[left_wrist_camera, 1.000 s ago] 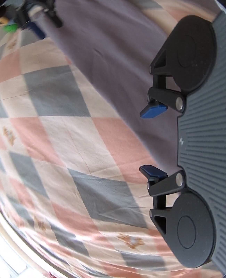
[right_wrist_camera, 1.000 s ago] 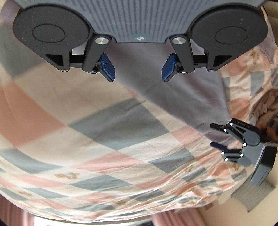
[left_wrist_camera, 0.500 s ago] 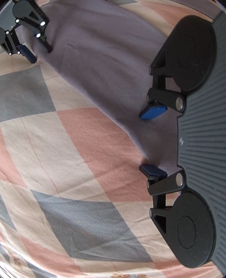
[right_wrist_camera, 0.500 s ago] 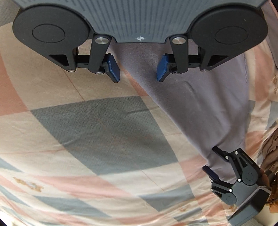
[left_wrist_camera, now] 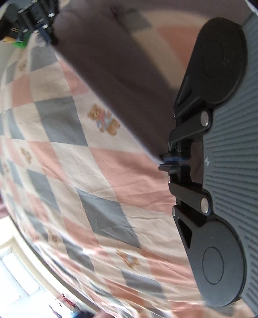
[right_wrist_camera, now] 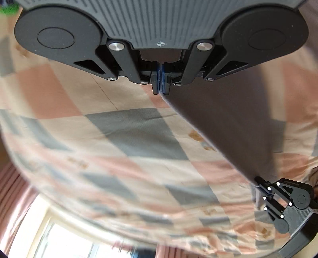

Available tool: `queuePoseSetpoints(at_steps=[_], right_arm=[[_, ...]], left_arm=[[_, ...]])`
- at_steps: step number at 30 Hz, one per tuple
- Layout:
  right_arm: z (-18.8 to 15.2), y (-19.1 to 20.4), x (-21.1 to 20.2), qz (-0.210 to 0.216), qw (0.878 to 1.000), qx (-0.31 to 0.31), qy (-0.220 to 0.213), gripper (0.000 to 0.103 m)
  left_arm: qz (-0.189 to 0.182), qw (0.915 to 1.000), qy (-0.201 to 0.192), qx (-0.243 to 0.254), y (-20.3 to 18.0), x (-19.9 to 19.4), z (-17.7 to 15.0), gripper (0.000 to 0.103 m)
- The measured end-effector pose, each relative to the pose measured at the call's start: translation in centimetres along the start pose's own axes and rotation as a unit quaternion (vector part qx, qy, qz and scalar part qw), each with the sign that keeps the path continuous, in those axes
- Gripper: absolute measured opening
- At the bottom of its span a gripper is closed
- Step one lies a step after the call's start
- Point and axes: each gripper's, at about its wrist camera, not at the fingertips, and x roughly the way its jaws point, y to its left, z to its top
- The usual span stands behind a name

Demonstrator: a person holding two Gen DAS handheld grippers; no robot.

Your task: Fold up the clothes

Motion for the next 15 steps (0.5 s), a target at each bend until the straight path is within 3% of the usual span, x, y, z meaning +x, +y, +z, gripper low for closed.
queuePoseSetpoints(at_steps=[4, 8, 11, 13, 14, 15], right_arm=[[-4.1, 7.0, -7.0, -0.034, 0.999, -0.009, -0.016, 0.0], [-9.2, 13.6, -11.7, -0.032, 0.999, 0.028, 0.004, 0.0], [-13.4, 17.6, -12.3, -0.012, 0.996, 0.055, 0.064, 0.002], [-15.6, 19.0, -11.1, 0.006, 0.988, 0.072, 0.138, 0.017], [-16.6, 19.4, -10.7, 0.014, 0.982, 0.083, 0.169, 0.018], [-16.9, 18.8, -11.1, 0.014, 0.979, 0.112, 0.168, 0.018]], left_arm=[[-0.002, 0.9983, -0.007, -0.058, -5.8, -7.6, -5.4, 0.001], [-0.029, 0.9923, 0.043, -0.112, -12.2, -11.5, -11.9, 0.001], [-0.051, 0.9848, 0.104, -0.13, -16.4, -11.0, -15.8, 0.004], [-0.059, 0.9792, 0.138, -0.137, -18.6, -10.6, -17.5, 0.006], [-0.058, 0.9776, 0.144, -0.142, -19.1, -10.9, -17.7, 0.006], [-0.055, 0.977, 0.141, -0.15, -19.3, -11.4, -17.8, 0.007]])
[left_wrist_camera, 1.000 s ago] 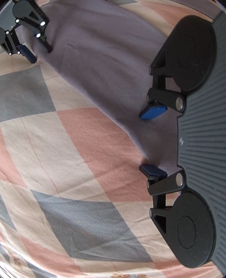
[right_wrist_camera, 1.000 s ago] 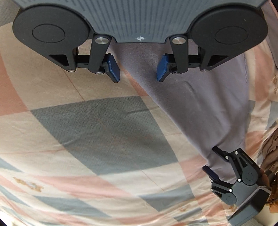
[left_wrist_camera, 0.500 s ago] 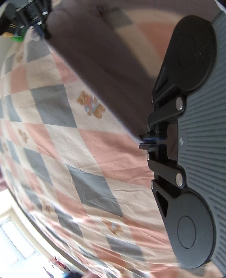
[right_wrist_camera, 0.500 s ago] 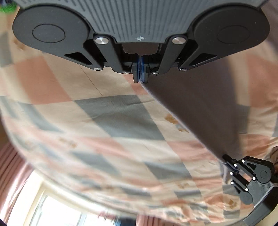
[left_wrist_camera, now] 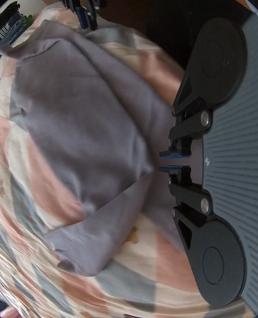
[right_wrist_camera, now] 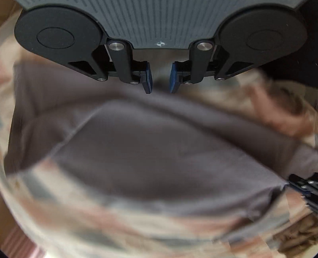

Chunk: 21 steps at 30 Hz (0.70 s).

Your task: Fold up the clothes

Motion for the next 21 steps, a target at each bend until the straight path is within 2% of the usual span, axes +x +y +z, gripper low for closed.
queuePoseSetpoints(at_steps=[1, 3, 5, 6, 9, 11, 13, 14, 15, 18, 19, 21], right_arm=[[-0.3, -0.7, -0.4, 0.006, 1.0, 0.028, -0.001, 0.02], [-0.3, -3.2, -1.8, 0.01, 0.994, 0.106, -0.027, 0.044], [0.1, -6.9, -3.5, 0.012, 0.977, 0.203, -0.069, 0.047], [0.3, -9.1, -4.1, 0.019, 0.963, 0.255, -0.087, 0.047], [1.1, -15.7, -4.9, 0.061, 0.906, 0.397, -0.136, 0.048], [1.9, -19.7, -4.7, 0.104, 0.859, 0.478, -0.153, 0.048], [2.7, -23.2, -4.2, 0.139, 0.81, 0.549, -0.152, 0.055], [3.1, -24.7, -3.8, 0.151, 0.787, 0.58, -0.148, 0.063], [3.5, -25.9, -3.4, 0.16, 0.768, 0.604, -0.141, 0.072], [4.3, -28.1, -1.6, 0.181, 0.72, 0.661, -0.108, 0.076], [4.7, -28.6, -0.8, 0.183, 0.709, 0.675, -0.089, 0.078], [5.2, -29.1, 0.9, 0.171, 0.698, 0.694, -0.031, 0.076]], left_arm=[[-0.002, 0.9999, -0.007, -0.009, -0.1, -0.6, -0.1, 0.008], [0.001, 0.9993, -0.024, -0.028, 0.1, -1.8, 0.4, 0.01], [0.0, 0.9981, -0.047, -0.039, 0.0, -3.0, 1.3, 0.011], [-0.002, 0.9975, -0.057, -0.041, -0.3, -3.3, 2.0, 0.012], [-0.008, 0.9956, -0.078, -0.05, -1.8, -3.6, 3.9, 0.015], [-0.019, 0.9939, -0.082, -0.072, -2.9, -3.1, 5.0, 0.017], [-0.026, 0.9921, -0.083, -0.09, -4.1, -2.5, 6.1, 0.017], [-0.025, 0.9915, -0.084, -0.096, -4.7, -2.2, 6.4, 0.018], [-0.025, 0.9908, -0.085, -0.103, -5.3, -2.0, 6.8, 0.019], [-0.024, 0.9875, -0.085, -0.131, -6.4, -1.3, 7.5, 0.025], [-0.022, 0.9868, -0.082, -0.138, -6.6, -1.1, 7.6, 0.025], [-0.016, 0.9856, -0.076, -0.15, -7.0, -0.8, 7.7, 0.025]])
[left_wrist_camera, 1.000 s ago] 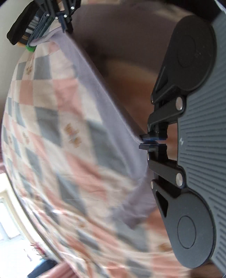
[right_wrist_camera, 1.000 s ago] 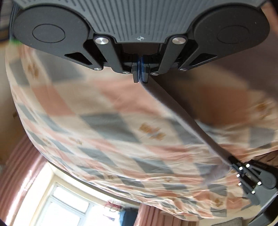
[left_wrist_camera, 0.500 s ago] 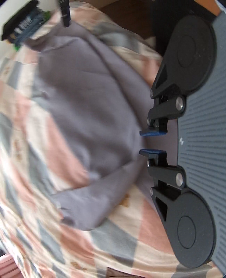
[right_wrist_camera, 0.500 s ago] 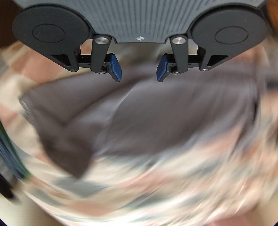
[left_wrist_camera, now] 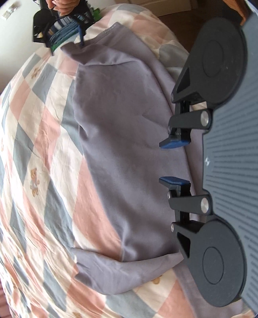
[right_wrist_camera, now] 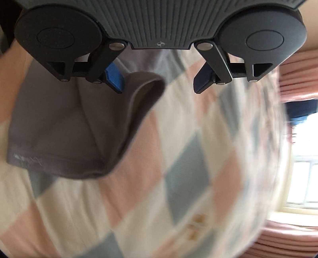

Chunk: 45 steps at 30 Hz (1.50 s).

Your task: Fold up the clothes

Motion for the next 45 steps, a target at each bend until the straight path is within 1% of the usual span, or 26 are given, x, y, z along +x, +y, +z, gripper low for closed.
queuePoseSetpoints(at_steps=[1, 2, 3, 5, 8, 11, 12, 15, 16, 17, 18, 20, 22, 23, 26, 28, 30, 32, 35, 38, 39, 40, 41, 42, 43, 45], right_arm=[[0.3, -0.2, 0.3, -0.003, 1.0, 0.0, 0.013, 0.066], [0.5, -0.5, 0.6, -0.005, 1.0, 0.0, 0.026, 0.024], [0.8, -0.8, 0.8, -0.008, 0.999, -0.002, 0.038, 0.007], [1.2, -1.8, -0.7, -0.01, 0.998, -0.036, 0.046, 0.006], [2.8, -5.0, -4.3, -0.029, 0.995, -0.092, 0.036, 0.006], [5.6, -9.4, -6.5, -0.075, 0.988, -0.138, -0.01, 0.008], [6.6, -10.9, -6.8, -0.077, 0.987, -0.14, -0.025, 0.009], [8.8, -15.1, -5.8, -0.047, 0.994, -0.089, -0.029, 0.018], [9.1, -15.8, -5.5, -0.039, 0.996, -0.067, -0.036, 0.019], [9.1, -16.4, -5.6, -0.023, 0.997, -0.053, -0.042, 0.024], [8.6, -16.7, -6.0, -0.005, 0.998, -0.047, -0.049, 0.036], [7.6, -17.3, -6.9, 0.031, 0.997, -0.036, -0.065, 0.05], [6.4, -18.2, -7.9, 0.053, 0.995, -0.018, -0.08, 0.05], [5.9, -18.7, -7.9, 0.065, 0.995, -0.002, -0.078, 0.05], [4.8, -19.1, -6.7, 0.08, 0.995, 0.023, -0.047, 0.05], [4.2, -18.9, -5.8, 0.07, 0.997, 0.021, -0.035, 0.049], [3.9, -18.8, -5.0, 0.058, 0.997, 0.024, -0.035, 0.049], [3.8, -18.8, -4.4, 0.054, 0.997, 0.029, -0.043, 0.043], [3.8, -18.3, -4.1, 0.049, 0.998, 0.017, -0.043, 0.043], [4.0, -18.3, -3.9, 0.042, 0.998, 0.013, -0.047, 0.043], [4.1, -18.4, -3.8, 0.04, 0.998, 0.015, -0.048, 0.041], [4.1, -18.5, -3.7, 0.039, 0.998, 0.015, -0.05, 0.039], [4.1, -18.5, -3.7, 0.039, 0.998, 0.012, -0.051, 0.029], [4.2, -18.3, -3.7, 0.039, 0.998, 0.004, -0.054, 0.015], [4.3, -18.0, -3.9, 0.035, 0.998, -0.008, -0.058, 0.008], [4.4, -17.4, -4.7, 0.038, 0.996, -0.037, -0.066, 0.005]], left_arm=[[0.004, 1.0, 0.001, -0.004, -0.1, 0.0, -0.1, 0.025], [0.009, 0.9999, 0.002, -0.007, -0.2, 0.0, -0.1, 0.025], [0.013, 0.9999, 0.003, -0.011, -0.3, 0.0, -0.2, 0.025], [0.014, 0.9997, 0.002, -0.019, -0.3, -0.1, -0.4, 0.025], [0.015, 0.999, 0.007, -0.042, 0.1, -0.2, -0.7, 0.025], [0.004, 0.9964, 0.013, -0.083, 0.8, 0.1, -1.0, 0.029], [-0.003, 0.9947, 0.016, -0.101, 1.1, 0.3, -1.2, 0.03], [-0.019, 0.9847, 0.027, -0.171, 2.3, 0.9, -1.7, 0.03], [-0.023, 0.9801, 0.026, -0.195, 2.7, 1.0, -2.0, 0.03], [-0.027, 0.9743, 0.023, -0.222, 3.2, 1.0, -2.3, 0.031], [-0.031, 0.9677, 0.02, -0.249, 3.7, 1.0, -2.6, 0.032], [-0.04, 0.952, 0.014, -0.303, 4.8, 1.1, -3.4, 0.032], [-0.044, 0.9408, 0.01, -0.336, 5.5, 1.2, -4.1, 0.032], [-0.043, 0.9382, 0.01, -0.343, 5.6, 1.3, -4.4, 0.032], [-0.038, 0.9361, 0.008, -0.35, 5.8, 1.3, -4.9, 0.032], [-0.039, 0.932, 0.004, -0.36, 6.1, 1.3, -5.4, 0.032], [-0.043, 0.9217, -0.006, -0.385, 6.8, 1.2, -5.9, 0.033], [-0.049, 0.9001, -0.022, -0.432, 7.9, 1.2, -6.6, 0.036], [-0.045, 0.868, -0.044, -0.492, 9.8, 1.7, -7.7, 0.037], [-0.018, 0.8578, -0.045, -0.512, 11.1, 2.5, -8.1, 0.037], [-0.01, 0.8563, -0.046, -0.514, 11.5, 2.6, -8.1, 0.036], [0.0, 0.8573, -0.049, -0.513, 11.8, 2.6, -8.0, 0.03], [0.009, 0.8586, -0.052, -0.51, 12.1, 2.6, -7.9, 0.015], [0.016, 0.8648, -0.059, -0.498, 12.2, 2.4, -7.7, 0.0], [0.027, 0.8761, -0.068, -0.477, 12.1, 1.8, -7.4, 0.0], [0.044, 0.8996, -0.091, -0.425, 11.5, 0.3, -7.0, 0.0]])
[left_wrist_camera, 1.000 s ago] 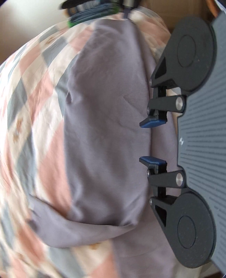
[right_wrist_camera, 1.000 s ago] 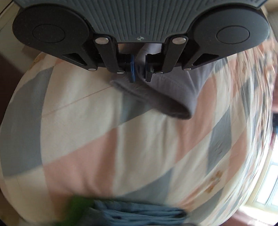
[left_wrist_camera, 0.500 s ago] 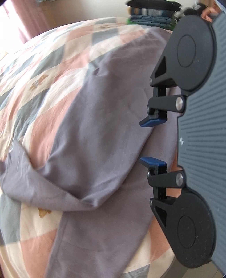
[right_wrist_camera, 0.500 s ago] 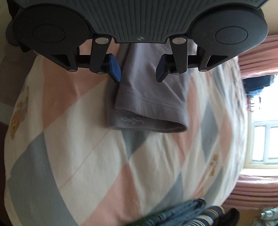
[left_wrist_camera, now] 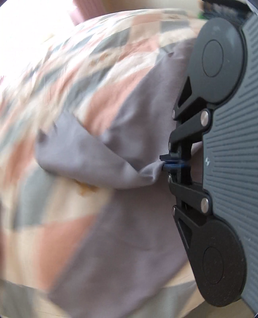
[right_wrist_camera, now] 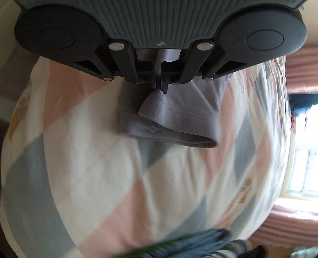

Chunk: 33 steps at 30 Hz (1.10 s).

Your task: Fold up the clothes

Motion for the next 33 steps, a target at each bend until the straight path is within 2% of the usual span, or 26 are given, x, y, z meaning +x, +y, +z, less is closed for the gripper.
queuePoseSetpoints(at_steps=[5, 9, 13, 17, 22, 24, 25, 26, 27, 29, 30, 31, 33], right_arm=[[0.6, 1.9, -2.0, 0.004, 0.997, -0.076, -0.021, 0.003], [1.1, 2.2, -2.3, -0.003, 0.995, -0.096, -0.023, 0.003], [0.5, 1.7, -2.1, -0.016, 0.995, -0.099, -0.014, 0.003], [0.0, 0.7, -2.0, -0.033, 0.995, -0.092, -0.011, 0.003], [0.0, 0.4, -2.2, -0.061, 0.993, -0.1, -0.029, 0.002], [0.1, 0.3, -1.6, -0.071, 0.991, -0.107, -0.024, 0.002], [0.1, 0.4, -1.0, -0.074, 0.991, -0.114, -0.018, 0.002], [0.0, 0.4, -0.4, -0.077, 0.99, -0.121, -0.013, 0.007], [-0.1, 0.5, 0.1, -0.086, 0.988, -0.125, -0.008, 0.016], [-0.6, 1.1, 0.6, -0.108, 0.985, -0.134, -0.004, 0.043], [-0.8, 1.5, 0.5, -0.115, 0.983, -0.143, -0.008, 0.052], [-1.1, 2.0, 0.2, -0.12, 0.981, -0.152, -0.017, 0.054], [-1.3, 2.9, -0.8, -0.138, 0.976, -0.166, -0.038, 0.061]], left_arm=[[0.002, 0.9974, -0.025, 0.068, -0.8, -3.3, -1.6, 0.0], [0.017, 0.9954, -0.015, 0.093, -1.1, -3.6, -3.4, 0.0], [0.028, 0.9958, -0.01, 0.086, -0.6, -2.9, -3.9, 0.0], [0.031, 0.9943, -0.015, 0.101, -0.4, -2.8, -4.2, 0.0], [0.033, 0.9945, -0.005, 0.099, 0.0, -2.6, -4.8, 0.0], [0.05, 0.9934, 0.008, 0.103, 0.1, -1.7, -5.0, 0.001], [0.062, 0.9924, 0.015, 0.106, 0.2, -1.2, -5.1, 0.007], [0.074, 0.991, 0.021, 0.109, 0.2, -0.7, -5.2, 0.017], [0.089, 0.9889, 0.023, 0.116, 0.0, -0.5, -5.2, 0.022], [0.103, 0.9856, 0.014, 0.133, -0.2, -1.1, -4.9, 0.034], [0.111, 0.9835, 0.013, 0.142, -0.3, -1.5, -4.6, 0.038], [0.121, 0.9811, 0.014, 0.15, -0.4, -2.1, -4.3, 0.043], [0.14, 0.9755, 0.012, 0.169, -0.9, -3.3, -3.4, 0.043]])
